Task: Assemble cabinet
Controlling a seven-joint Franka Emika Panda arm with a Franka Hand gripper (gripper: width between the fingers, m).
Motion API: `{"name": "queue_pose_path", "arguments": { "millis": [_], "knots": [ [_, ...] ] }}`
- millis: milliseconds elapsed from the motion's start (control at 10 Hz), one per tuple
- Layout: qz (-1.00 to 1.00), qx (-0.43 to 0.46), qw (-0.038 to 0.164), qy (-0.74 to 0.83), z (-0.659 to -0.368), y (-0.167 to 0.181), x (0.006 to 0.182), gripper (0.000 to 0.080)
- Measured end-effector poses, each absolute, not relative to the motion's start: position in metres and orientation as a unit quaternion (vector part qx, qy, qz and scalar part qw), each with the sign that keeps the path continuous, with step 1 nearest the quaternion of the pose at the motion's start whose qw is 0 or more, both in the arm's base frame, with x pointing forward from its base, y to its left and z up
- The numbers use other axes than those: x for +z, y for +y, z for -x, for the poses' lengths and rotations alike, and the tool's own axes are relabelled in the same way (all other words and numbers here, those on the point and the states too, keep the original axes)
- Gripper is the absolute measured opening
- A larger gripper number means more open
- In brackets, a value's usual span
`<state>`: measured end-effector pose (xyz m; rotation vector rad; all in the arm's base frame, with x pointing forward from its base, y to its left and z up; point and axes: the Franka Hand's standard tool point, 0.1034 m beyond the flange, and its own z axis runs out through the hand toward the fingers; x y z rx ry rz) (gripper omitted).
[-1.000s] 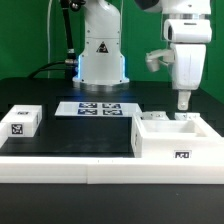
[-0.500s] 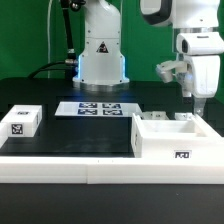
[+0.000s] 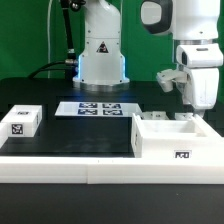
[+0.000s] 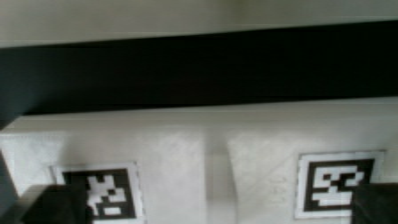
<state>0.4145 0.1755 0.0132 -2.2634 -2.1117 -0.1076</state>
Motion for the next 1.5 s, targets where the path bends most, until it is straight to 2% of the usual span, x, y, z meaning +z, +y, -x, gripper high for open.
{"name": "queue_pose_path", "arguments": {
  "millis": [100, 300, 400, 500, 600, 700, 1100, 1500],
  "knots": [
    [0.731, -0.035, 0.022, -0.681, -0.415, 0.175, 0.013, 0.0629],
    [0.732, -0.034, 0.023, -0.680, -0.414, 0.174, 0.012, 0.0324],
    [0.733, -0.033, 0.023, -0.679, -0.414, 0.173, 0.011, 0.0324],
    [0.734, -0.032, 0.024, -0.678, -0.414, 0.171, 0.009, 0.0142],
    [0.734, -0.032, 0.024, -0.678, -0.414, 0.171, 0.009, 0.0142],
    [0.734, -0.032, 0.024, -0.678, -0.414, 0.171, 0.009, 0.0069],
    [0.734, -0.032, 0.024, -0.678, -0.414, 0.171, 0.010, 0.0069],
    [0.730, -0.026, -0.002, -0.683, -0.424, 0.148, 0.056, 0.0070]
  ]
}}
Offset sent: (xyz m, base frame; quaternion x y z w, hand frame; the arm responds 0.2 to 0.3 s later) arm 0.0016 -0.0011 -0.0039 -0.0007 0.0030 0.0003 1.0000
